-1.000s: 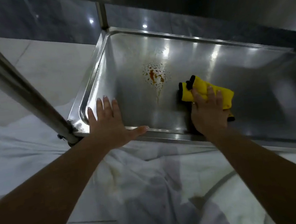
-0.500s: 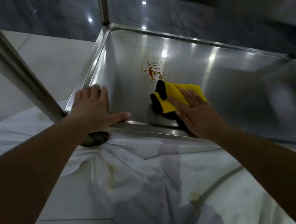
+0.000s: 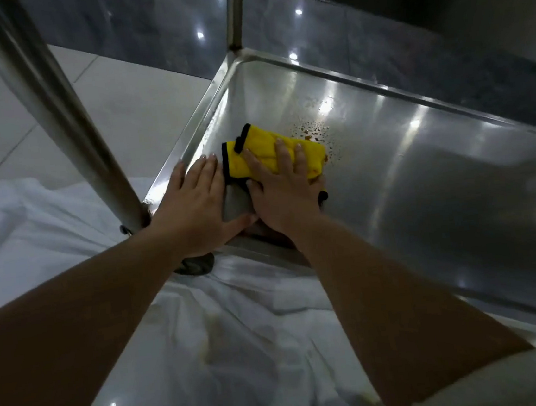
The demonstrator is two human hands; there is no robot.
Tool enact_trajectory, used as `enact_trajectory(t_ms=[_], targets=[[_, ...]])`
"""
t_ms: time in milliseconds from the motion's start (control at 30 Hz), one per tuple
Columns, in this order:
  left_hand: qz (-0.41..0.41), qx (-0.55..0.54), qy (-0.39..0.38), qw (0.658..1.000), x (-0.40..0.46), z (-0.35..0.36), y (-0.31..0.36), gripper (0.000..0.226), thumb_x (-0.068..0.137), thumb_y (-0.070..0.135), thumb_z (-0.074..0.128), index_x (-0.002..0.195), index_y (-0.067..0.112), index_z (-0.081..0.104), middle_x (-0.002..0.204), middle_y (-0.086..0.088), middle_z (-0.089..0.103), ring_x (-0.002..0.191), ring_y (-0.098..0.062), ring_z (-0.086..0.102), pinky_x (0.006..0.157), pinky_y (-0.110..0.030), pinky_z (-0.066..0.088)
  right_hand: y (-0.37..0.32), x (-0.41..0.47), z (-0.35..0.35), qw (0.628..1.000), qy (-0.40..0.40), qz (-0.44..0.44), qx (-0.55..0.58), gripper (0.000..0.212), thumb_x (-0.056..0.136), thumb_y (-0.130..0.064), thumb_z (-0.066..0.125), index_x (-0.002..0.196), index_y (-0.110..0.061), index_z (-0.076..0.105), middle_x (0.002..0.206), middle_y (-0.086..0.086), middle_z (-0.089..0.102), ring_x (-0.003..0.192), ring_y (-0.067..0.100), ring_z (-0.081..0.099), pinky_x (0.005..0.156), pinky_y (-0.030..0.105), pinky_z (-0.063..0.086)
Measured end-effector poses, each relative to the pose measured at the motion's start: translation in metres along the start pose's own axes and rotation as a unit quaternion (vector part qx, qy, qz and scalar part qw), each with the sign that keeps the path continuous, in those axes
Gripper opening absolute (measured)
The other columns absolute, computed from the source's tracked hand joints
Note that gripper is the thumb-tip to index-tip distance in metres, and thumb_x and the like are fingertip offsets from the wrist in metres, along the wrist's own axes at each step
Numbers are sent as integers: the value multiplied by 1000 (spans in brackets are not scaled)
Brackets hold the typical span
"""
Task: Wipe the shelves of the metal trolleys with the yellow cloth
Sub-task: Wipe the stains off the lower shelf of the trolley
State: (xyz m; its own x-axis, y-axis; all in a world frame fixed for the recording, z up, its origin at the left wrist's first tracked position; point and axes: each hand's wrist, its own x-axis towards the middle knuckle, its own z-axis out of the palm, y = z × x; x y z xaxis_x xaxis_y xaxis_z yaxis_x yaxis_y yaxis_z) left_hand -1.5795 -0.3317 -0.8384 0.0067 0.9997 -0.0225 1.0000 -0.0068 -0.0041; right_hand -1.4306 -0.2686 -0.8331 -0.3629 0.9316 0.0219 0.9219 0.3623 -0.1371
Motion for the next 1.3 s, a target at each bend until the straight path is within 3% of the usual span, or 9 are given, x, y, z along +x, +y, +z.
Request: enact_trajectory(t_ms=[200,467,633,733,833,967,1100,1167,1300], targets=[[1,-12,-14,1000,0,-2,0,115,68,86,-7,154,9,3,162,-9,0,149,-18,-6,120,-44,-7,55,-10,-10,999,-2,-25,-28,51,97,-52,32,144,-54,11,161,-6,4,148,24,0,111,61,17],[6,-37,-1,999,-3,0,3,112,72,87,0,153,10,3,162,-8,3,149,-18,-5,120,-43,-6,175,-62,-32,980,64,189,-3,52,97,-44,40,146,-43,25,159,3,14,146,27,9,114,58,14],[-2,-45,8,999,-8,-1,7,112,72,87,1,153,10,5,162,-8,5,149,-18,-4,120,-43,-8,144,-37,-25,929,79,356,67,49,98,-43,36,145,-48,23,160,2,4,146,28,-1,108,66,9],[-8,-45,3,999,-5,-2,8,112,71,86,-2,153,11,4,162,-7,2,149,-18,-6,120,-43,-7,111,-17,-16,918,69,386,54,50,99,-42,32,147,-46,16,160,6,-2,146,34,-4,107,69,9],[-11,-46,5,999,-2,-2,8,111,71,86,-1,153,11,4,162,-7,2,149,-18,-6,120,-44,-7,66,2,-4,944,61,321,39,51,99,-44,31,146,-48,14,160,5,-2,145,34,-5,105,70,9],[-10,-40,21,999,-3,1,8,109,75,85,7,154,10,10,162,-8,7,149,-18,-1,120,-43,-5,10,14,10,994,65,84,10,52,96,-46,37,144,-51,18,160,2,7,146,31,1,106,67,14],[-7,-53,16,998,-1,1,2,109,73,88,3,154,14,8,163,-4,4,149,-15,-3,120,-41,-6,43,35,-10,996,-18,-87,-25,53,96,-51,33,142,-57,8,161,-7,3,147,24,1,111,61,14],[-4,-55,18,998,0,2,1,110,71,88,-1,154,15,7,163,-4,4,149,-15,-4,120,-40,-6,73,32,-16,994,-33,-93,-39,53,97,-51,31,142,-58,5,161,-10,0,148,21,-1,113,58,13],[-4,-55,13,998,1,4,0,110,71,89,-1,154,17,5,163,-3,3,148,-14,-5,120,-41,-5,125,-3,-20,999,19,33,-7,51,97,-50,34,143,-55,13,161,-10,2,148,19,-1,115,54,12]])
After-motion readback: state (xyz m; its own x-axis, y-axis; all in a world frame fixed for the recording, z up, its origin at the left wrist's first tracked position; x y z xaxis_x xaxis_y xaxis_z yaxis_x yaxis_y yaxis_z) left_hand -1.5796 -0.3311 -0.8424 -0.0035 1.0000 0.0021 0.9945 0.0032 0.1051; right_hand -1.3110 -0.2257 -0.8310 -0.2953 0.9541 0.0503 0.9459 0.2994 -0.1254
